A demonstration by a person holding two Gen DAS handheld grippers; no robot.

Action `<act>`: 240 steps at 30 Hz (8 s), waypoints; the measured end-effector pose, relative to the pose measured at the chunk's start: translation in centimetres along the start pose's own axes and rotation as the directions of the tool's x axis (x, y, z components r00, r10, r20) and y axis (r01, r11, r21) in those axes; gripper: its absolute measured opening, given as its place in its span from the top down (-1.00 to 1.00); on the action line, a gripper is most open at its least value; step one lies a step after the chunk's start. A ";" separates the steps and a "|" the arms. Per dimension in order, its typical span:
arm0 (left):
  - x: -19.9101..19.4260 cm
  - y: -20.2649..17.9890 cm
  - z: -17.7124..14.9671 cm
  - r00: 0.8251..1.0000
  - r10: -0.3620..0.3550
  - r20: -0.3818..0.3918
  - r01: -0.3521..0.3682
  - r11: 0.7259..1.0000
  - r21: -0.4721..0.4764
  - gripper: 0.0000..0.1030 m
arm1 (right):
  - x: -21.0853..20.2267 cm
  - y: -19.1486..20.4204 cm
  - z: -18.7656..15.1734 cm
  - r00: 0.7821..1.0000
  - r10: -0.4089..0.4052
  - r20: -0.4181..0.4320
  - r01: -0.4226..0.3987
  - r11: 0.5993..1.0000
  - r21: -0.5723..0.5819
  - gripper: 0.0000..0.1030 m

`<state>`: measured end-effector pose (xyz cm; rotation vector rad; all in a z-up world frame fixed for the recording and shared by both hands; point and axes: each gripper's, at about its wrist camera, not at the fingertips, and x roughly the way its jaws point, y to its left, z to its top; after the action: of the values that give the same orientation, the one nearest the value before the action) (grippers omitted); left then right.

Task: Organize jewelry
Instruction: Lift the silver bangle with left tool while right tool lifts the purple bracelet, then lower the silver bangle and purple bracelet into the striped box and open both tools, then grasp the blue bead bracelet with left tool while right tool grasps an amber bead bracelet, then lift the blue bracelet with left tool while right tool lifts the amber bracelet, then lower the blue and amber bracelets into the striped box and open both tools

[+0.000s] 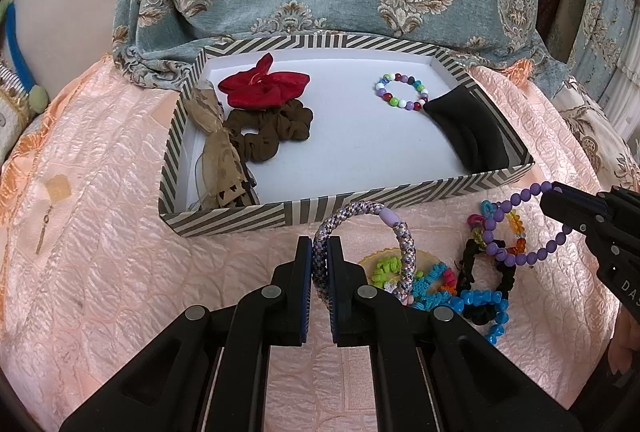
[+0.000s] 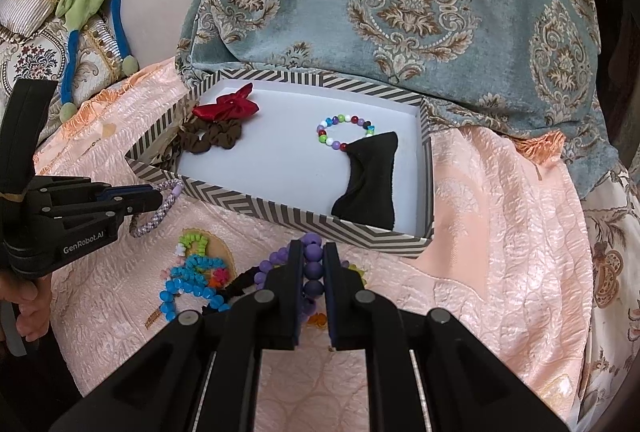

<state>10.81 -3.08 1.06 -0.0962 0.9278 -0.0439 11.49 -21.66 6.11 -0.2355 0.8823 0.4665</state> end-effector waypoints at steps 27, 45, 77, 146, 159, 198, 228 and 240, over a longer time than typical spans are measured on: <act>-1.0 -0.4 0.5 0.999 -0.019 0.032 0.019 1.000 -0.004 1.00 | -1.5 -0.6 0.9 0.998 0.024 0.063 -0.026 0.999 0.032 0.83; 4.7 -0.8 7.0 1.000 -0.005 -0.007 0.005 0.999 -0.035 1.00 | 3.7 -1.9 9.5 0.989 0.108 0.101 -0.120 0.985 0.126 0.83; 3.5 0.7 6.2 1.000 -0.010 0.025 0.012 0.994 -0.105 0.87 | 9.0 -3.9 9.6 0.987 0.162 0.010 -0.161 0.963 0.216 0.66; -3.3 -4.9 -4.4 0.983 -0.184 -0.014 0.184 0.983 0.028 1.00 | 4.6 -2.9 -2.2 0.979 -0.002 -0.202 0.006 1.000 0.019 0.83; -5.0 2.0 -2.7 0.992 -0.090 0.092 0.106 0.976 -0.192 1.00 | -1.9 -3.3 -1.1 0.995 0.096 0.022 -0.097 0.992 0.083 0.83; -3.5 0.6 -3.3 0.999 0.037 0.031 -0.034 0.994 -0.108 1.00 | -2.0 -3.1 -1.2 0.998 0.040 0.041 -0.045 0.992 0.114 0.82; -6.3 -0.1 -0.9 0.995 -0.047 0.093 0.056 0.993 -0.099 1.00 | -3.8 -2.5 1.2 0.990 0.084 0.111 -0.094 0.991 0.090 0.82; -5.5 -0.2 8.7 0.981 -0.127 0.145 0.143 0.984 -0.102 1.00 | -0.8 -4.2 9.4 0.971 0.177 0.162 -0.207 0.959 0.193 0.82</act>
<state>14.49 -2.31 10.66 -0.2639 0.7845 -0.1099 19.57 -21.97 12.59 0.0770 0.8096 0.5603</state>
